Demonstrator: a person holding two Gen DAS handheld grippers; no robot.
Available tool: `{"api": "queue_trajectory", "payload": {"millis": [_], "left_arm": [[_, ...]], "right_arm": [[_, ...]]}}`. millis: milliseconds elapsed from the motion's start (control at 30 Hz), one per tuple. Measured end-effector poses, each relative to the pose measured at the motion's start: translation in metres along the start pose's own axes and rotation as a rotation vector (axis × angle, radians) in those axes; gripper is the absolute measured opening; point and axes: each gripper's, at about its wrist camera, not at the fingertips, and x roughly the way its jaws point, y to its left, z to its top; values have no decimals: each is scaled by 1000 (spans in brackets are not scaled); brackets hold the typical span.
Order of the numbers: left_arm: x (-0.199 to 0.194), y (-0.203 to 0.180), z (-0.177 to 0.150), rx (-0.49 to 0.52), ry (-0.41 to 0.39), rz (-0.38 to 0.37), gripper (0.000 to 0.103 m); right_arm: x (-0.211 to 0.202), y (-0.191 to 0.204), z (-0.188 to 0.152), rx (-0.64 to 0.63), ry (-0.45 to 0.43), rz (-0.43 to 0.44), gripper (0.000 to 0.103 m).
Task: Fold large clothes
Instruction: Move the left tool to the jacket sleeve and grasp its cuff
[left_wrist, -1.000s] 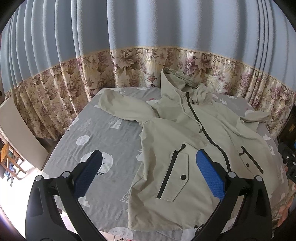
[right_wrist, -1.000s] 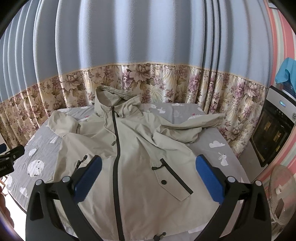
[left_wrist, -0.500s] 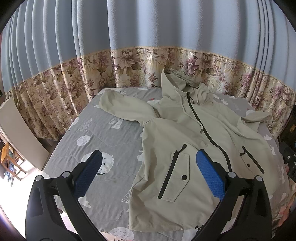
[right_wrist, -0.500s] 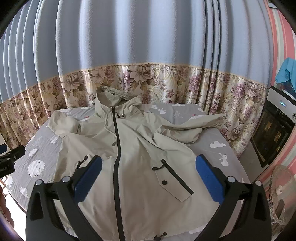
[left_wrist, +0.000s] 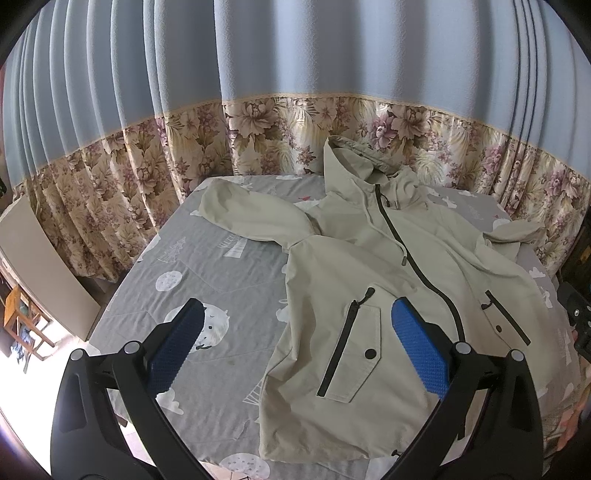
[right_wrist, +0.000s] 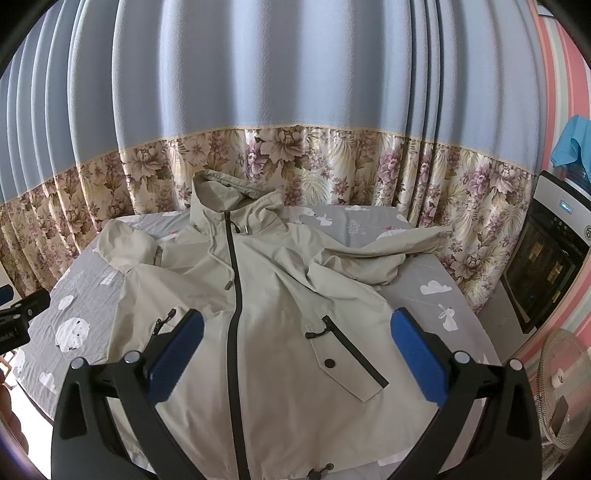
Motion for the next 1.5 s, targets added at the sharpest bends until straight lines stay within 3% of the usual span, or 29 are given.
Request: {"api": "queue_trajectory", "payload": {"millis": [467,733,1033,1133,1267,1400,1500], "left_arm": [[1,0,2,-1,-3,-4,100],[16,3,14,-8,-7,19,100],[74,27,28,-60,-27,73,100],[110,39,34,-33,102,48,100],[144,65,42,-90,184,28,100],[159,80,59,-82,164,56,100],[169,93,81,-81,140,59,100]], "right_arm": [[3,0,0,-1,5,-2,101],[36,1,10,-12,49,-5,101],[74,-1,28,-97,45,-34,101],[91,-3,35,-120,66,-61,101],[106,-7,53,-115,94,-29,101],[111,-6,74,-139,40,-47,101],[126,-4,93,-167,57,-23,101]]}}
